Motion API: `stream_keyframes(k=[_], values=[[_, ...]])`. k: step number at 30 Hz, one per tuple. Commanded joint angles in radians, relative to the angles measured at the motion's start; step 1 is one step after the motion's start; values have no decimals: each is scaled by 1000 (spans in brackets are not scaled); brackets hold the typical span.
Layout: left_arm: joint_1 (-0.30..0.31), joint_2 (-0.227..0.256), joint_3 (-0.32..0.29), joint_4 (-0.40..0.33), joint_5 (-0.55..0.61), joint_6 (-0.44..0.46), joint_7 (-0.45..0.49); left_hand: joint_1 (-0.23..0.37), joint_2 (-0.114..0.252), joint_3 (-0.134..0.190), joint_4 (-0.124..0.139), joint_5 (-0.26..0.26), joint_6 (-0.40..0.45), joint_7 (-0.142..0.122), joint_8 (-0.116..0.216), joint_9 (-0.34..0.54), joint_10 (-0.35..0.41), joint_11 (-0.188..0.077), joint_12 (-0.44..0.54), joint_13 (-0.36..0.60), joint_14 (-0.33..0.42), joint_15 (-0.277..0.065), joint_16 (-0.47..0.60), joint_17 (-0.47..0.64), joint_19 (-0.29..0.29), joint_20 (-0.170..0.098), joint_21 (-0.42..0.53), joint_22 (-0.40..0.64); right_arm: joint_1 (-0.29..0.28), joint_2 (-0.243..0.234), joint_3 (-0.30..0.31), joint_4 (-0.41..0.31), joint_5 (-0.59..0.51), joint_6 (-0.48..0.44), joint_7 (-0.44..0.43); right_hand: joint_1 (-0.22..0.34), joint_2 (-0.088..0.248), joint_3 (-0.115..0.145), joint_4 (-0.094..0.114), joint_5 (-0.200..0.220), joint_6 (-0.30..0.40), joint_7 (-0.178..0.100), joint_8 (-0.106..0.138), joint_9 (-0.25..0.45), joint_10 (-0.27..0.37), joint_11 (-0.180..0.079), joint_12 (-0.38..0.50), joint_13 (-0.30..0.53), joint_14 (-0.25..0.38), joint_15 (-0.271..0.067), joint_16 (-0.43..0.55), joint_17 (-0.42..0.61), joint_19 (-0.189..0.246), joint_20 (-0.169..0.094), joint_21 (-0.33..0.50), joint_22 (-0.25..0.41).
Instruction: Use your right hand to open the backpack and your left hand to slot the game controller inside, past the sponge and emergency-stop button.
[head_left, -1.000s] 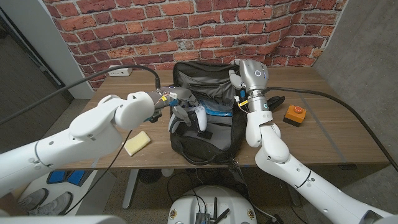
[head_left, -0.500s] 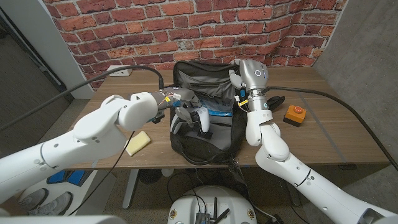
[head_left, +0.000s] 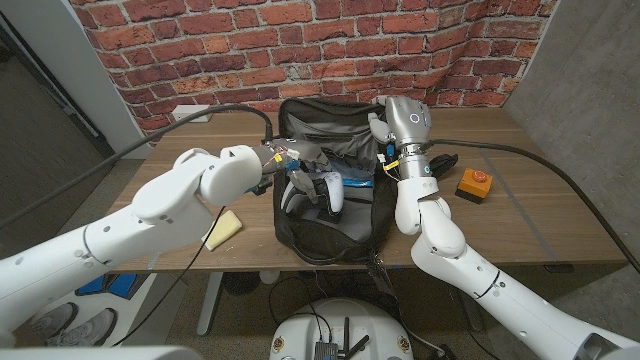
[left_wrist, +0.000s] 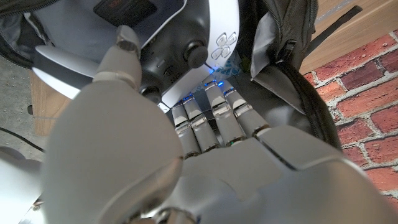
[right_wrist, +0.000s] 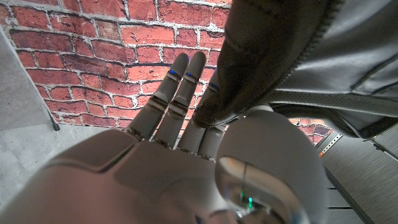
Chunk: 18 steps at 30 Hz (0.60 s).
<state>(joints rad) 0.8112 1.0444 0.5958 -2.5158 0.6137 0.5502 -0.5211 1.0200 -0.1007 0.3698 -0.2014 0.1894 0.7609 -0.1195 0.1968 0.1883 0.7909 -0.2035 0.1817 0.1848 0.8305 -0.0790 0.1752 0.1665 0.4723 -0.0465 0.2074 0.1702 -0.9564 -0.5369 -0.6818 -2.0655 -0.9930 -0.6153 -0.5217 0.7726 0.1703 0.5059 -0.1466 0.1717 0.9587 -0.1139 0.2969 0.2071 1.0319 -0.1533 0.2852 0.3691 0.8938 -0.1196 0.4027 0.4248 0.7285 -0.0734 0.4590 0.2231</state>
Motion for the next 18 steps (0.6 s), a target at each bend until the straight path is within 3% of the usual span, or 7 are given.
stream_keyframes(k=[1, 18], values=[[-36, -61, 27, 57, 30, -57, -27, 4, 136, 42, 34, 6, 63, 14, 4, 4, -6, -2, 4, 0, 15, -156, 0, 3, 14, -143, 6, 3, 3, -5, 6, 7, 21, 4, -10, 6, 10, 7, 0, 10, 18, -11, 2, 4, 9, -4, -5, 1, 12, -101, -2, 3, -8, -140, 6, 1], [-81, -162, 82, 151, 72, -104, -39, -2, 135, 43, 35, 6, 58, 12, 2, 4, -14, -2, 2, 0, 7, -155, -2, 2, 22, -150, 6, 3, 10, -11, 13, 18, 46, 17, -32, 5, 10, 8, 0, 10, 17, -12, -2, 5, 10, 2, -8, 4, 12, -100, -4, 6, -12, -140, 13, 0]])
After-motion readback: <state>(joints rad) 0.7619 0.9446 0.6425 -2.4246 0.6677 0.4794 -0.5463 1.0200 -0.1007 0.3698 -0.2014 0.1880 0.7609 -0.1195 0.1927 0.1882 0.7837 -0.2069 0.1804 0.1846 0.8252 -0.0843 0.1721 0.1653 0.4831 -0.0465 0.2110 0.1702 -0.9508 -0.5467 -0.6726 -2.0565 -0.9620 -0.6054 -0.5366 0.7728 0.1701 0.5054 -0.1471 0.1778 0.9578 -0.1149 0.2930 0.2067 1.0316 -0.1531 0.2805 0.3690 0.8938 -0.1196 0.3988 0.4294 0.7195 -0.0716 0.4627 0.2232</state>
